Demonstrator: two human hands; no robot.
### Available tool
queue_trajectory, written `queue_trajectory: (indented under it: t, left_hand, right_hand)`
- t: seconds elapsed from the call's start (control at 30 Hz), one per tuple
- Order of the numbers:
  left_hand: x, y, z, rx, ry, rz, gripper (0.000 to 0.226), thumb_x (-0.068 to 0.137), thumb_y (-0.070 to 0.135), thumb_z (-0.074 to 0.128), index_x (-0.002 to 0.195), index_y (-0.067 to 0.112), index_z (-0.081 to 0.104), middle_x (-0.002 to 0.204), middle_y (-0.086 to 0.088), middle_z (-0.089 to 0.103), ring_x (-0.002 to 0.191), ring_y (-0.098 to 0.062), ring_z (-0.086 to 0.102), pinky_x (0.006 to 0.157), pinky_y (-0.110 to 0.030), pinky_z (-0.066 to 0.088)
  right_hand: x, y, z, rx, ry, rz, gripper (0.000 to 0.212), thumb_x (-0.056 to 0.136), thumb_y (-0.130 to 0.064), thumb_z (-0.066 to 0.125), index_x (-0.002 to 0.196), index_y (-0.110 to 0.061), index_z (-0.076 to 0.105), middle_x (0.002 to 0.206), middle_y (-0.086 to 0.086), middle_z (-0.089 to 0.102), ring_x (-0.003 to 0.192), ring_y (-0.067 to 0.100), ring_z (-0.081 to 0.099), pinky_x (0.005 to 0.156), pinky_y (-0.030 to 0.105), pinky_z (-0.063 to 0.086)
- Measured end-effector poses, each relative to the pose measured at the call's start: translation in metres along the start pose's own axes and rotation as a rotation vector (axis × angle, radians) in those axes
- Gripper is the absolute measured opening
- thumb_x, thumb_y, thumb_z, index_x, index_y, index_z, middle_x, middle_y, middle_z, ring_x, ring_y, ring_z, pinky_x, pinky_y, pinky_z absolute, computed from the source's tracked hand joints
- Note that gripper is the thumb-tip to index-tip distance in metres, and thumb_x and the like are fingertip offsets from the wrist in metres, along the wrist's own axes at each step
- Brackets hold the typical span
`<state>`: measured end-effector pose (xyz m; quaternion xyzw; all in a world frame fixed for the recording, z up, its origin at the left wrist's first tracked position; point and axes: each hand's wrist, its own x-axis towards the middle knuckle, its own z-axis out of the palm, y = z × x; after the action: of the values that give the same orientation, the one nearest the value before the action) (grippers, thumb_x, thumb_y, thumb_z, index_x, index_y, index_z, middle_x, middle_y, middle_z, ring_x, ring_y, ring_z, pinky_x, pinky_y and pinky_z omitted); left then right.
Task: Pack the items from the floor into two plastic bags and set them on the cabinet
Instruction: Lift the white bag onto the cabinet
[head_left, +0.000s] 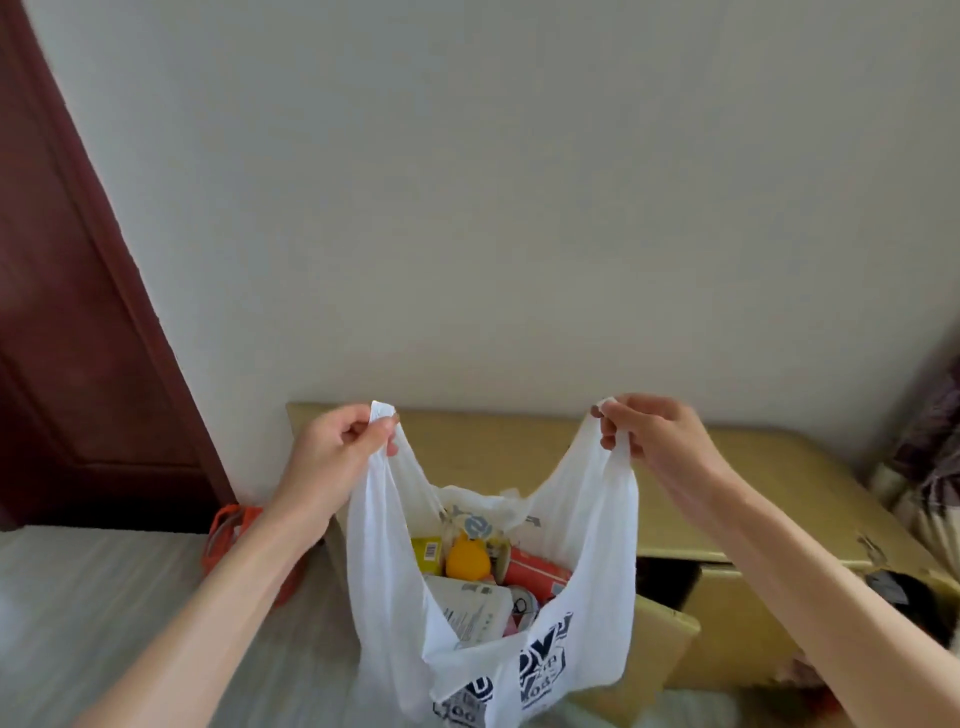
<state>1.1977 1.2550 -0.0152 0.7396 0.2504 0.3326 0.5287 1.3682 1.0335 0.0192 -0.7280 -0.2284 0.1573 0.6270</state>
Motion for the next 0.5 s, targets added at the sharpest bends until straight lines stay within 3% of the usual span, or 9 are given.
queue_trajectory:
  t: [0.17,0.3,0.4,0.5]
  left_hand:
    - [0.118,0.029,0.016,-0.108,0.044,0.148,0.021,0.088,0.015,0.059,0.068,0.019,0.065,0.059,0.008,0.065,0.063,0.002,0.059,0.059,-0.003,0.042]
    - [0.207,0.034,0.028,-0.113,0.049,0.159,0.027,0.088,0.015,0.056,0.062,0.015,0.062,0.065,0.004,0.063,0.068,-0.003,0.054,0.053,-0.001,0.037]
    - [0.262,0.034,0.039,-0.094,0.012,0.162,0.021,0.09,0.015,0.054,0.071,0.014,0.065,0.068,0.003,0.063,0.064,0.004,0.057,0.052,0.0,0.037]
    - [0.311,0.03,0.049,-0.076,-0.042,0.129,0.021,0.091,0.013,0.048,0.079,0.016,0.065,0.071,0.002,0.063,0.065,0.003,0.061,0.062,-0.01,0.044]
  right_hand:
    - [0.098,-0.053,0.01,0.103,0.055,-0.092,0.026,0.091,-0.007,0.051,0.068,-0.007,0.063,0.07,0.005,0.057,0.061,0.016,0.05,0.065,0.023,0.043]
    - [0.173,-0.078,0.026,0.152,0.137,-0.065,0.023,0.091,-0.002,0.049,0.07,-0.002,0.061,0.066,0.008,0.053,0.057,0.018,0.047,0.075,0.034,0.041]
    - [0.221,-0.081,0.028,0.187,0.175,-0.021,0.021,0.091,-0.001,0.048,0.074,-0.001,0.06,0.066,0.007,0.052,0.057,0.018,0.047,0.076,0.034,0.043]
    - [0.265,-0.077,0.032,0.227,0.206,0.014,0.021,0.091,0.0,0.047,0.075,0.0,0.059,0.067,0.007,0.052,0.057,0.018,0.046,0.072,0.032,0.044]
